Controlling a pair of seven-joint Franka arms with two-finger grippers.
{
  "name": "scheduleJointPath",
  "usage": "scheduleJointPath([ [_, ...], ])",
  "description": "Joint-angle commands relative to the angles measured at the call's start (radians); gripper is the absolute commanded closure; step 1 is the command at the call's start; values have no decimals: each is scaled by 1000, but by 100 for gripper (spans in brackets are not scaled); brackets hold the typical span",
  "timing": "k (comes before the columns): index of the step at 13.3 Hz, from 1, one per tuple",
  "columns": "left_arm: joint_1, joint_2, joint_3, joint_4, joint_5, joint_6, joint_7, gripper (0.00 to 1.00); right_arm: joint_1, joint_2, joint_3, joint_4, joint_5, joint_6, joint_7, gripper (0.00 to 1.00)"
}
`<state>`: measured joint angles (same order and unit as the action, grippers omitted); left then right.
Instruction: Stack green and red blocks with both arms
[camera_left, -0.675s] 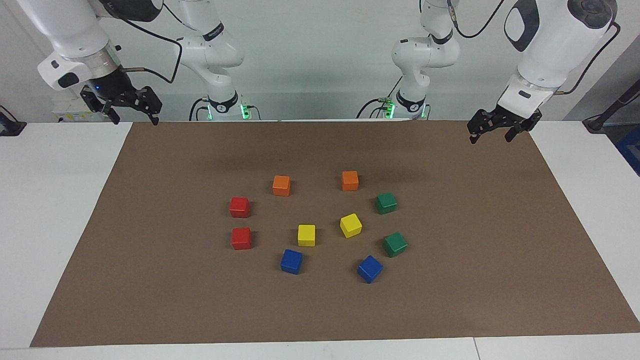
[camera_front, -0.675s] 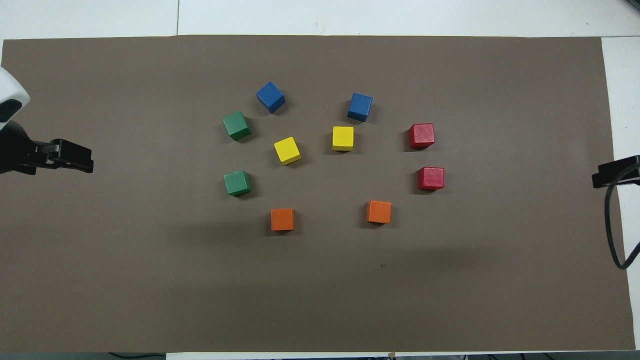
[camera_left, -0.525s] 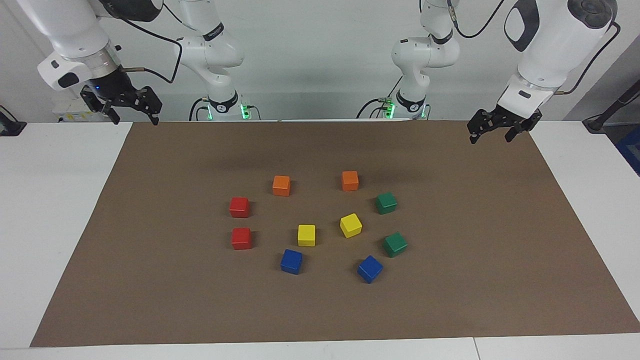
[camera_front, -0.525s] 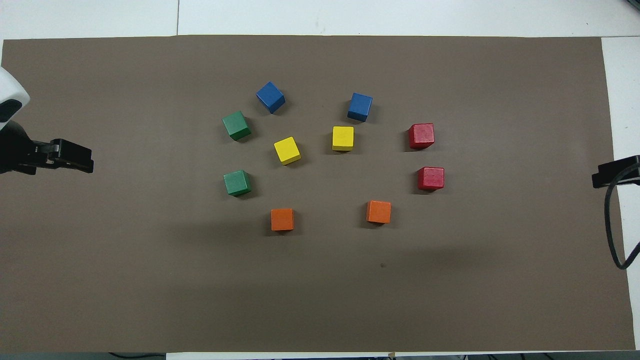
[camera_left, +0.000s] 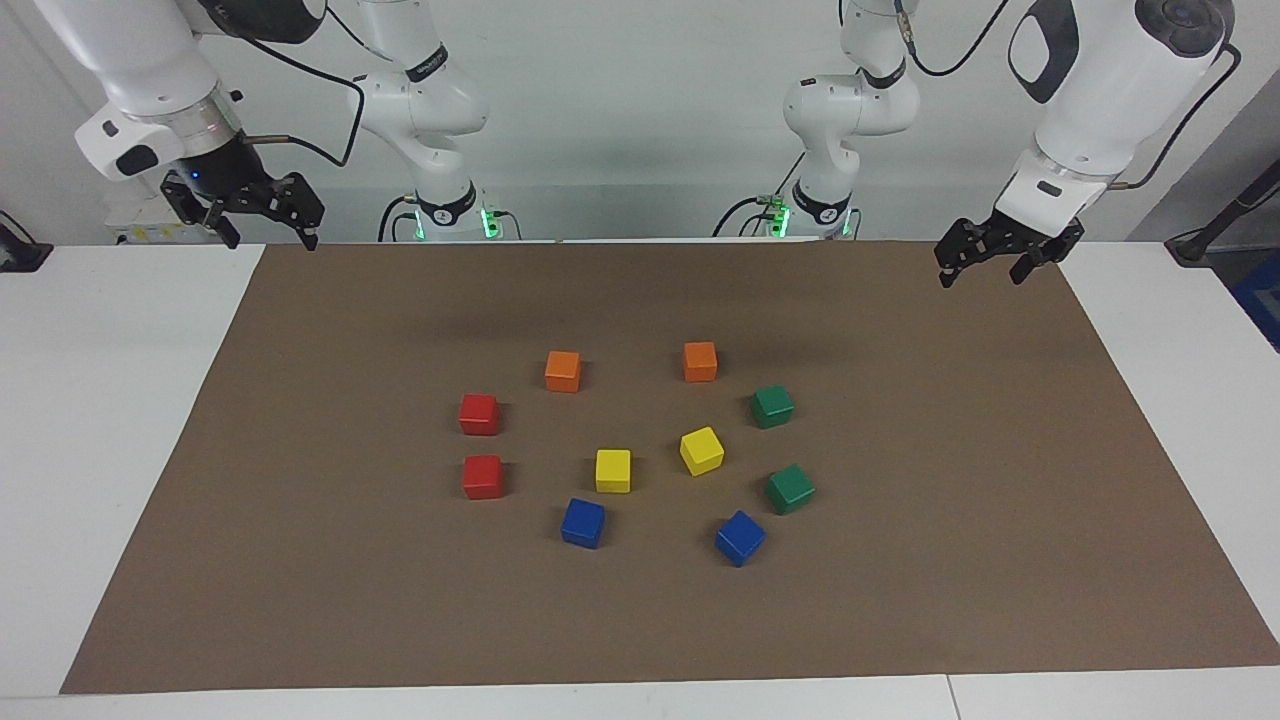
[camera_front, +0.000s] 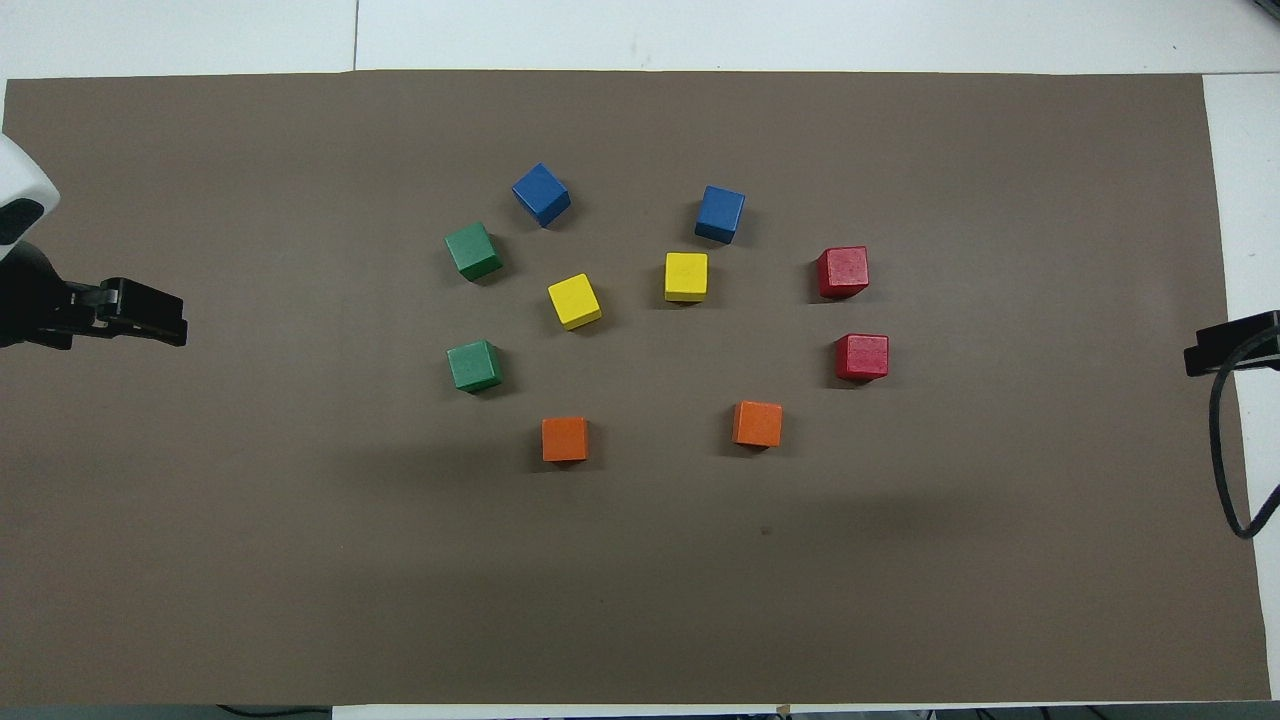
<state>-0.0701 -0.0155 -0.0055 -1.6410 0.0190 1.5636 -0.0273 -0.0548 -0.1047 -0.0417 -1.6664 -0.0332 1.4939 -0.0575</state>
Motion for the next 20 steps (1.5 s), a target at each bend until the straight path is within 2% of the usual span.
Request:
scheduleJointPath([
  [1, 7, -9, -4, 1, 1, -8, 14, 0, -3, -18, 3, -21, 3, 17, 21, 0],
  [11, 7, -9, -4, 1, 1, -8, 14, 0, 10, -18, 11, -24, 35, 23, 47, 0],
  [14, 7, -9, -2, 1, 1, -10, 12, 0, 64, 0, 20, -29, 35, 58, 80, 0],
  [20, 0, -18, -2, 1, 2, -7, 7, 0, 187, 57, 22, -104, 36, 221, 232, 0],
])
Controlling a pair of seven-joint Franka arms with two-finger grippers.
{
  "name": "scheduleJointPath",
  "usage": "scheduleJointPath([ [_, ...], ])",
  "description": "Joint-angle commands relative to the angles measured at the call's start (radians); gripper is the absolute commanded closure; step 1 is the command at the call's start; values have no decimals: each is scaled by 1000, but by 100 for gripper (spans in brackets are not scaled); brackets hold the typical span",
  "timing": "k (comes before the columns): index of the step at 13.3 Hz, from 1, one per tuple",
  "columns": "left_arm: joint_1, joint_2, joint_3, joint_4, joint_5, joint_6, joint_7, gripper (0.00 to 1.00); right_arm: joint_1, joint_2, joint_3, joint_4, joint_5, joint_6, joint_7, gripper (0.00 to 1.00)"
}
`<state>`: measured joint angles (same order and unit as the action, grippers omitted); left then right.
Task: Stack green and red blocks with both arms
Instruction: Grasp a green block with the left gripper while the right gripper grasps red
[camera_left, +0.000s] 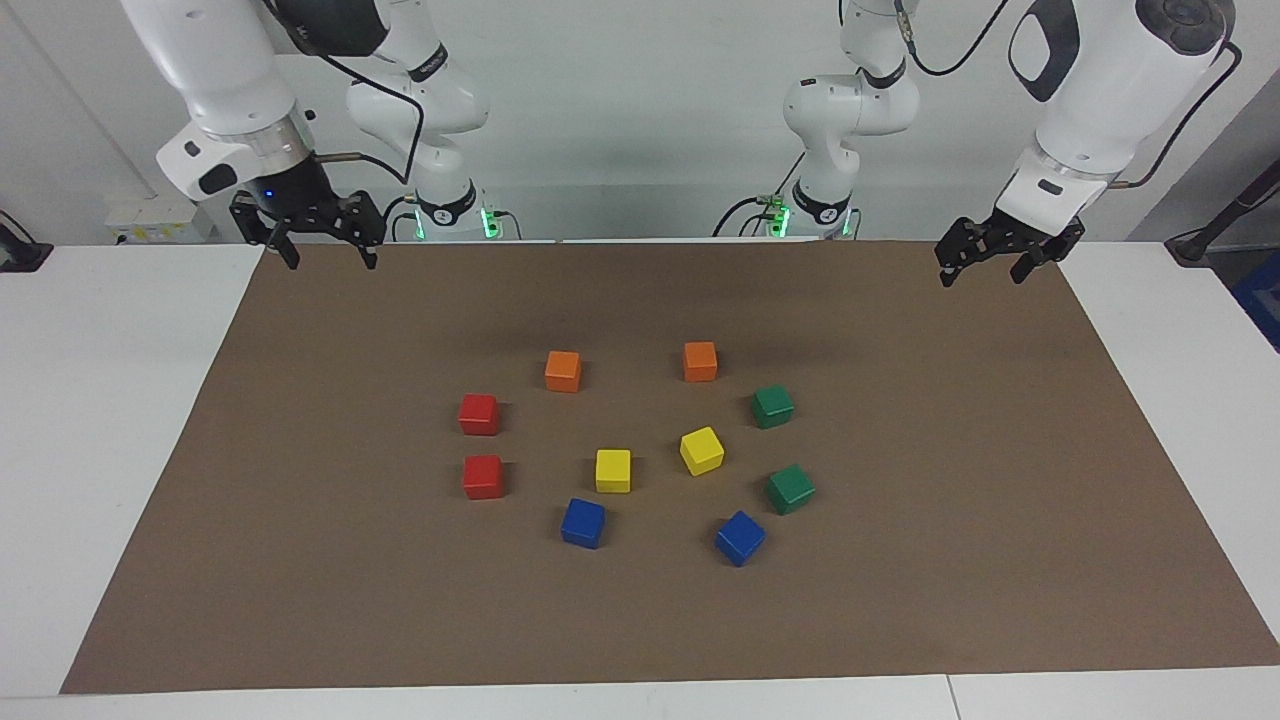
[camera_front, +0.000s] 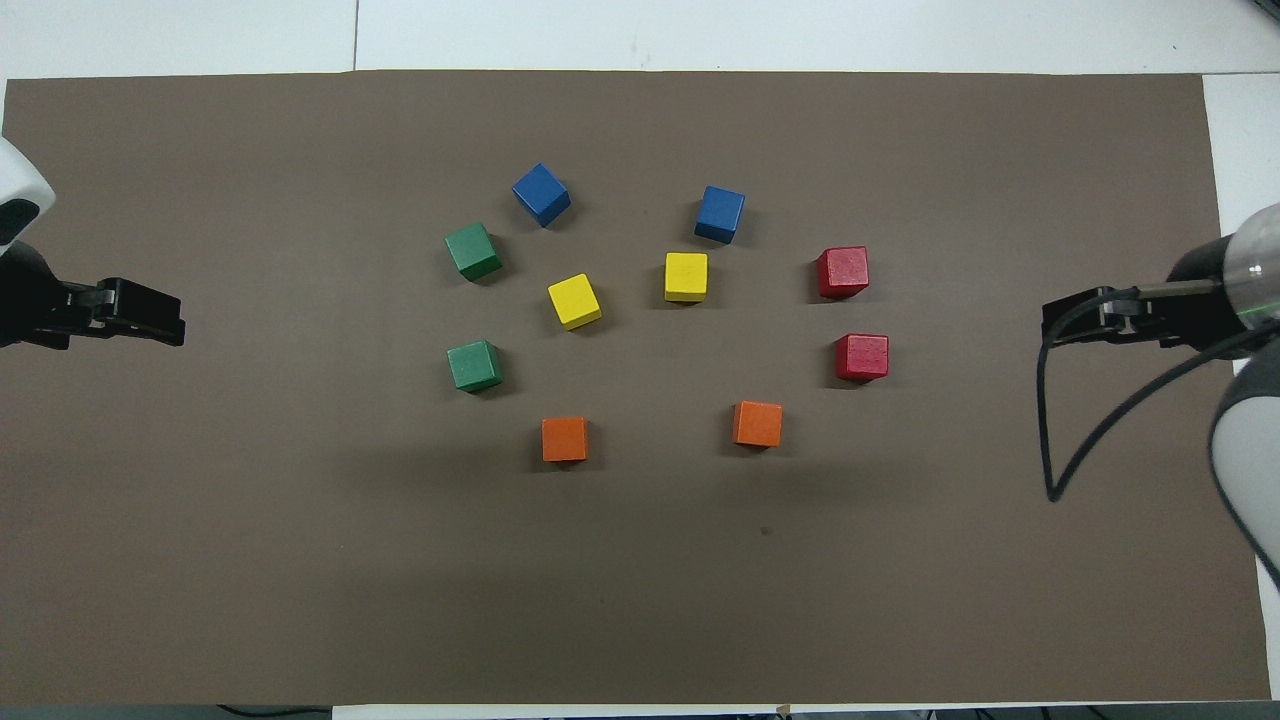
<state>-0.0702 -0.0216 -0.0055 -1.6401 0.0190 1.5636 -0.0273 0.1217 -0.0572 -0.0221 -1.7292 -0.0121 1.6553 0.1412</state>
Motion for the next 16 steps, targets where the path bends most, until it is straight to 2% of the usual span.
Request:
scheduleJointPath([
  [1, -3, -14, -4, -4, 2, 2, -15, 0, 24, 22, 1, -64, 14, 102, 53, 0],
  [3, -20, -29, -10, -59, -1, 74, -90, 0, 41, 62, 2, -91, 15, 182, 81, 0],
  [6, -123, -23, -11, -168, -1, 201, -193, 0, 55, 105, 2, -160, 15, 288, 116, 0],
  [8, -184, 3, -11, -217, -1, 274, -264, 0, 78, 109, 2, -211, 15, 340, 156, 0],
  [12, -252, 97, -11, -234, -2, 366, -324, 0, 88, 138, 2, -251, 17, 385, 167, 0],
  [14, -279, 92, -11, -338, -2, 497, -388, 0, 98, 146, 2, -298, 17, 479, 188, 0],
  [16, -301, 109, -11, -389, -2, 577, -396, 0, 114, 166, 2, -335, 17, 547, 193, 0],
])
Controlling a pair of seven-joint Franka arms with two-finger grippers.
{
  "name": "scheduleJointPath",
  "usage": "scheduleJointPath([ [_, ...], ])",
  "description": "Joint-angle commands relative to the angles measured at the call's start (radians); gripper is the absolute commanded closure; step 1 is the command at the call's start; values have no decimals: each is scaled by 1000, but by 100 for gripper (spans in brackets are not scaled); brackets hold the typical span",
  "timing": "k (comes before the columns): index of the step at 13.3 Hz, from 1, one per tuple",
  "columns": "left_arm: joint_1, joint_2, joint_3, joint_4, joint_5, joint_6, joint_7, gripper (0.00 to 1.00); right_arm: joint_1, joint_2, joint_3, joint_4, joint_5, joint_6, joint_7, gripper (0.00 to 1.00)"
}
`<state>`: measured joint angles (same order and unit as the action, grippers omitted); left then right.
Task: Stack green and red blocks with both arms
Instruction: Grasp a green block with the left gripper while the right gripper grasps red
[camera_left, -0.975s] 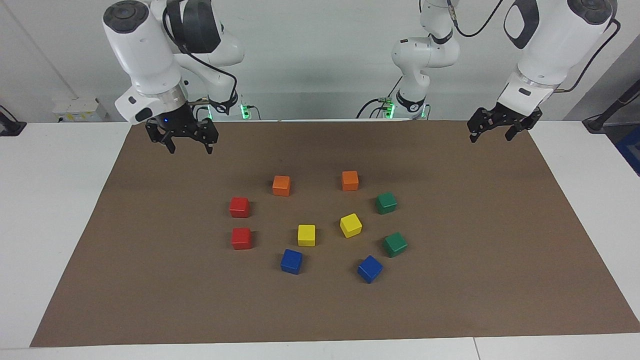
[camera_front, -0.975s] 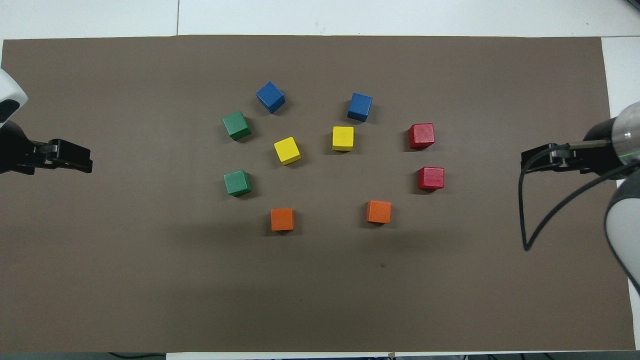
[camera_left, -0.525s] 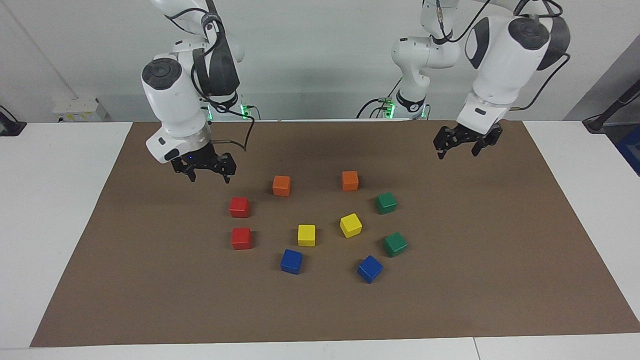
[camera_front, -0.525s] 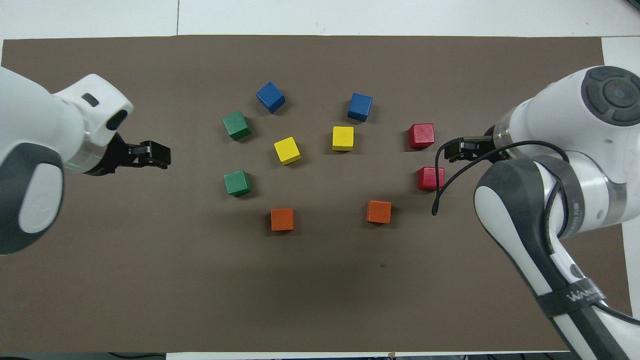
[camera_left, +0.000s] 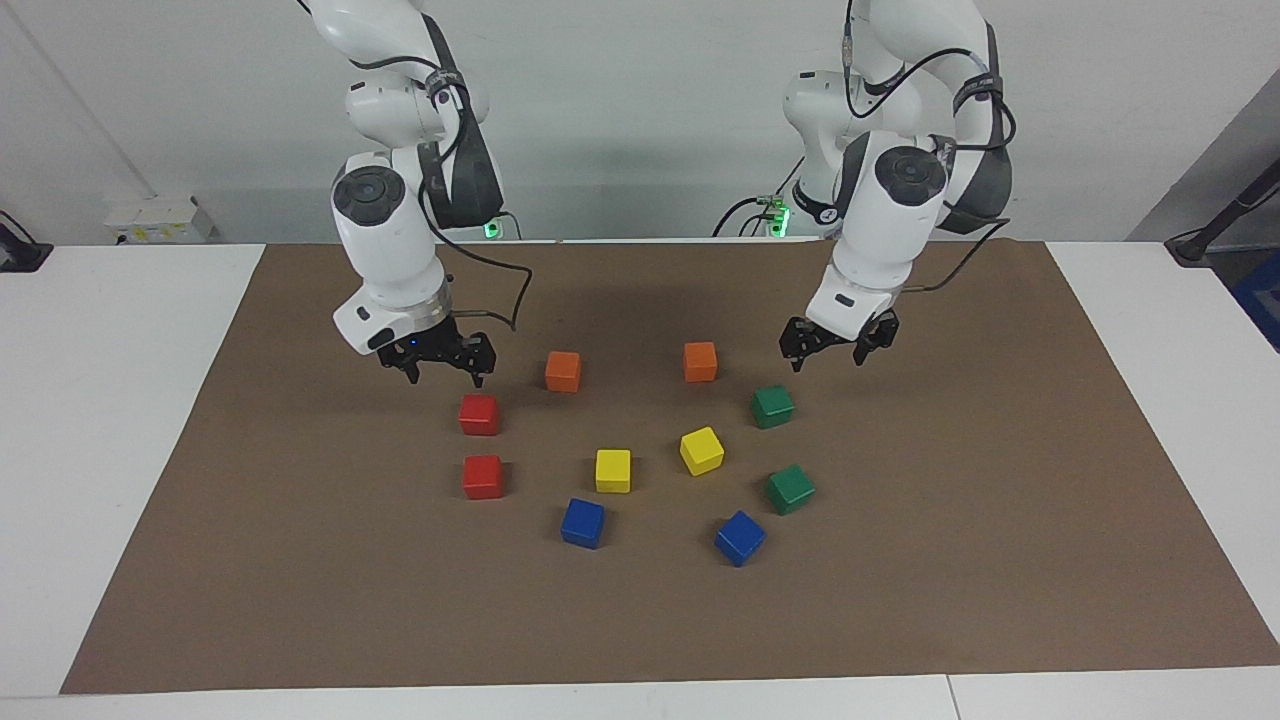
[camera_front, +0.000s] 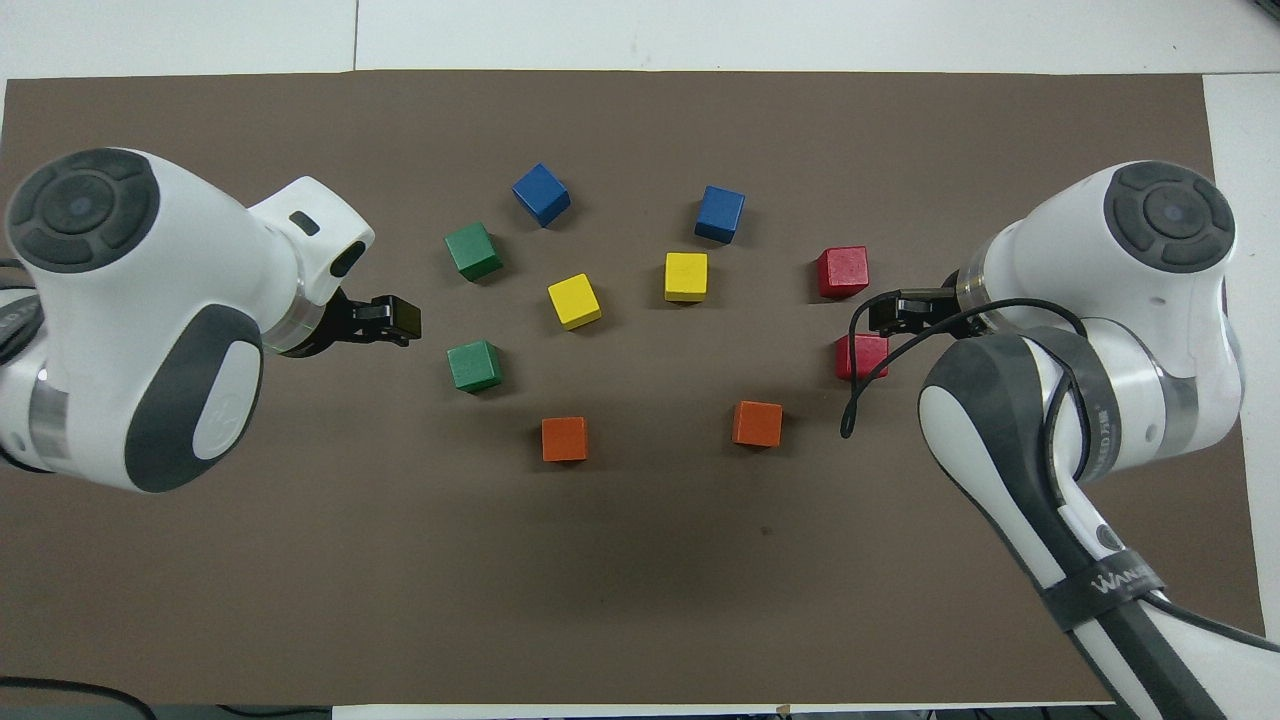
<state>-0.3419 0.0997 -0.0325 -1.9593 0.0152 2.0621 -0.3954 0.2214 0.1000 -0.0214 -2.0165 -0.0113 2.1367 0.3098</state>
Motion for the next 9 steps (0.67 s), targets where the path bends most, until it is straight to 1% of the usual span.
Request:
scheduleJointPath([
  [1, -31, 12, 16, -75, 2, 107, -42, 0, 16, 20, 1, -51, 16, 80, 32, 0],
  [3, -64, 47, 16, -75, 2, 166, -132, 0, 27, 43, 1, -51, 16, 114, 49, 0],
  [4, -74, 66, 16, -75, 2, 183, -144, 0, 27, 52, 1, -53, 16, 129, 51, 0],
  [5, -84, 75, 16, -75, 2, 187, -151, 0, 30, 61, 1, -54, 16, 141, 51, 0],
  [7, -97, 109, 16, -76, 2, 217, -242, 0, 32, 75, 1, -57, 16, 150, 51, 0],
  [9, -103, 136, 16, -75, 2, 233, -266, 0, 30, 89, 1, -79, 16, 201, 49, 0],
])
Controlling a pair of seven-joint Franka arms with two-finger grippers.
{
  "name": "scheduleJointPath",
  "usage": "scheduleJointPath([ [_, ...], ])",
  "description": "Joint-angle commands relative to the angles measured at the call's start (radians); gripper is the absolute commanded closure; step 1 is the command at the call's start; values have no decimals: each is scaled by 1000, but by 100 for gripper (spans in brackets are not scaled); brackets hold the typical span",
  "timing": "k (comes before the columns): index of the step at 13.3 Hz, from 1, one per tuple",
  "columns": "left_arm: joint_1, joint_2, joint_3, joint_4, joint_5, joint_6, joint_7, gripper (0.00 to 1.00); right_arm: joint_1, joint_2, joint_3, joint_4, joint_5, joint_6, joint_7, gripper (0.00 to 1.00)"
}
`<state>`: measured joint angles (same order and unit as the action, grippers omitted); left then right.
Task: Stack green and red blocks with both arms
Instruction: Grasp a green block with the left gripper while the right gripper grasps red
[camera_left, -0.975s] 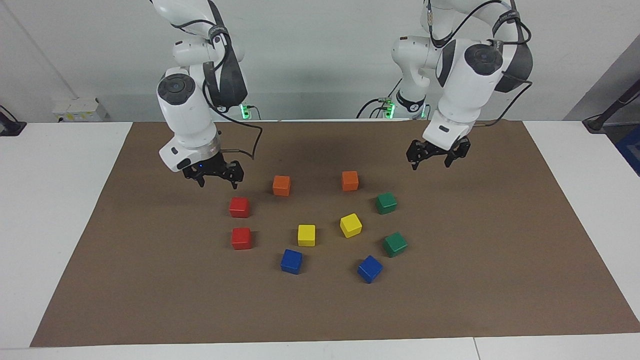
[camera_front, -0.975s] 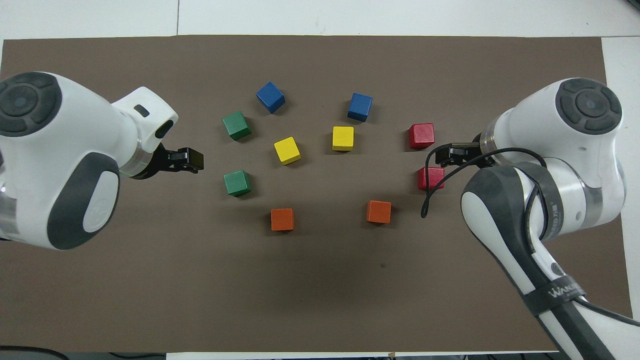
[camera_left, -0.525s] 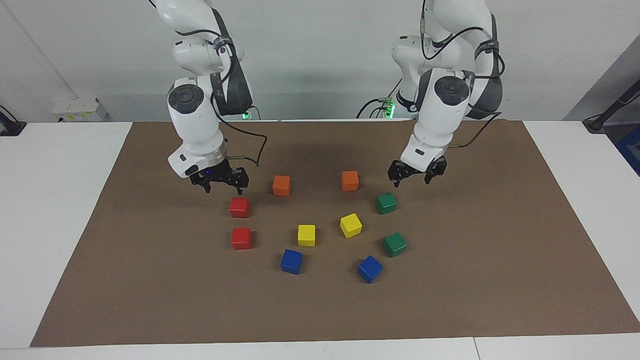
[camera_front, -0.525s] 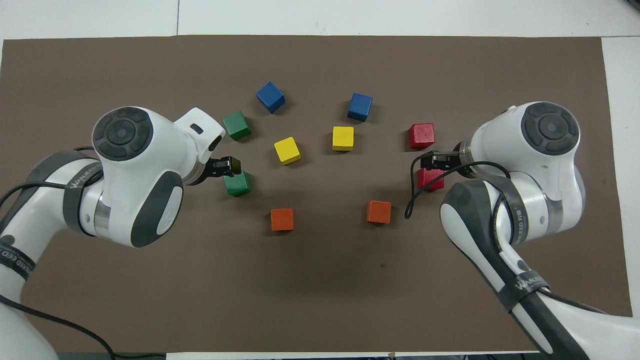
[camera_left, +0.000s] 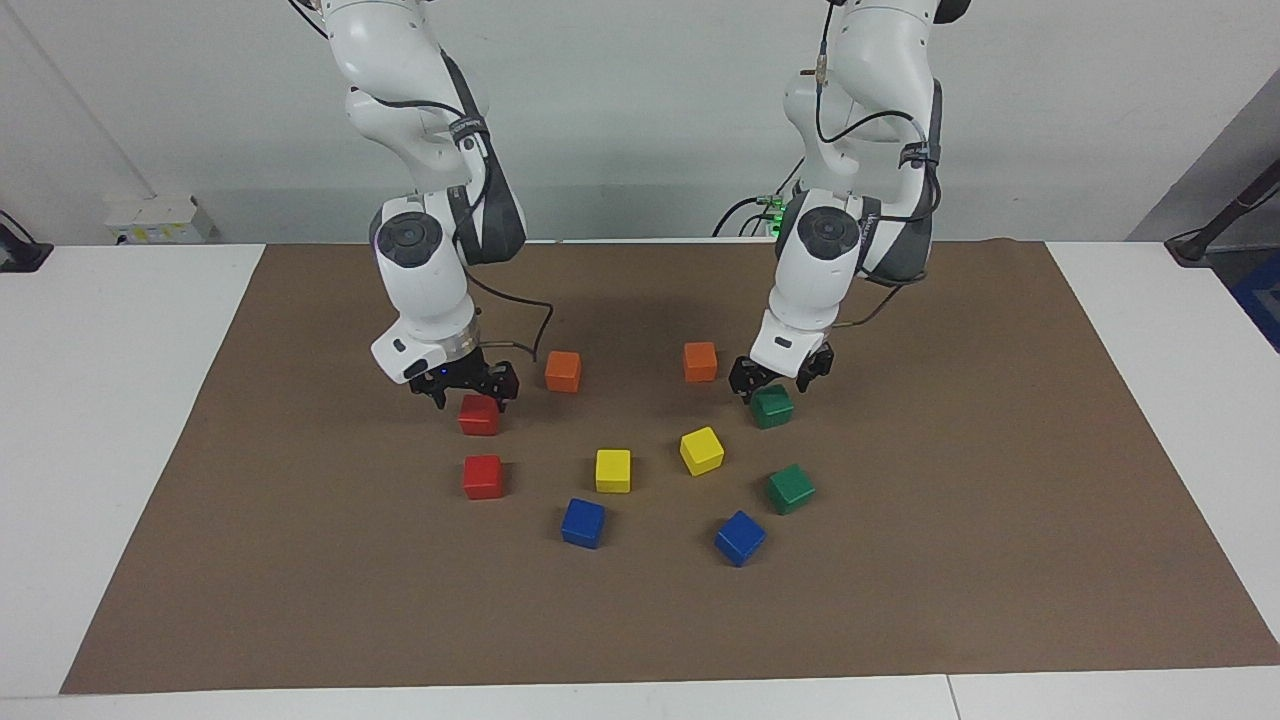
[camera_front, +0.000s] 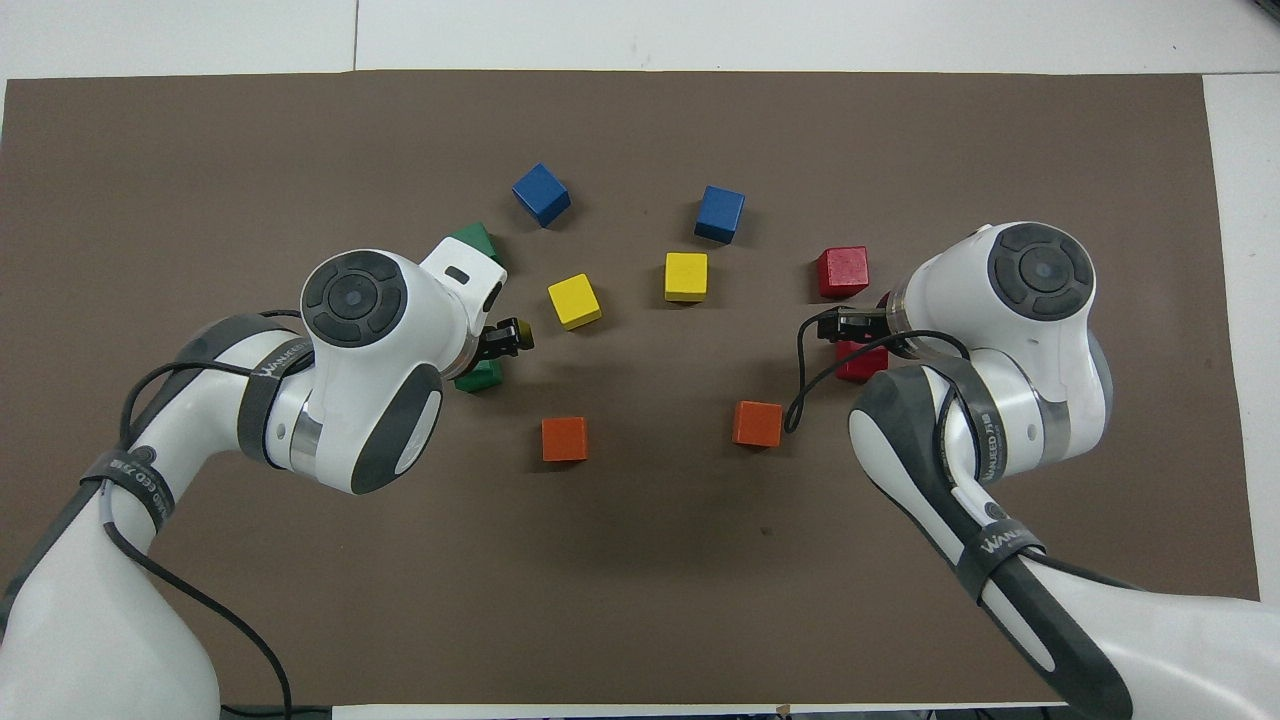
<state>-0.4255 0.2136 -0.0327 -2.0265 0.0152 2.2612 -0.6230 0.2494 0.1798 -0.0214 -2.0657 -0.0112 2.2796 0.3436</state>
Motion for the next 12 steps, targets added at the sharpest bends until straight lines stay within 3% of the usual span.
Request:
scheduleJointPath([
  [1, -21, 23, 16, -8, 2, 26, -38, 0, 2, 13, 1, -43, 16, 92, 15, 0],
  [12, -4, 16, 17, -63, 2, 50, -93, 0, -4, 12, 1, -108, 16, 118, 6, 0],
])
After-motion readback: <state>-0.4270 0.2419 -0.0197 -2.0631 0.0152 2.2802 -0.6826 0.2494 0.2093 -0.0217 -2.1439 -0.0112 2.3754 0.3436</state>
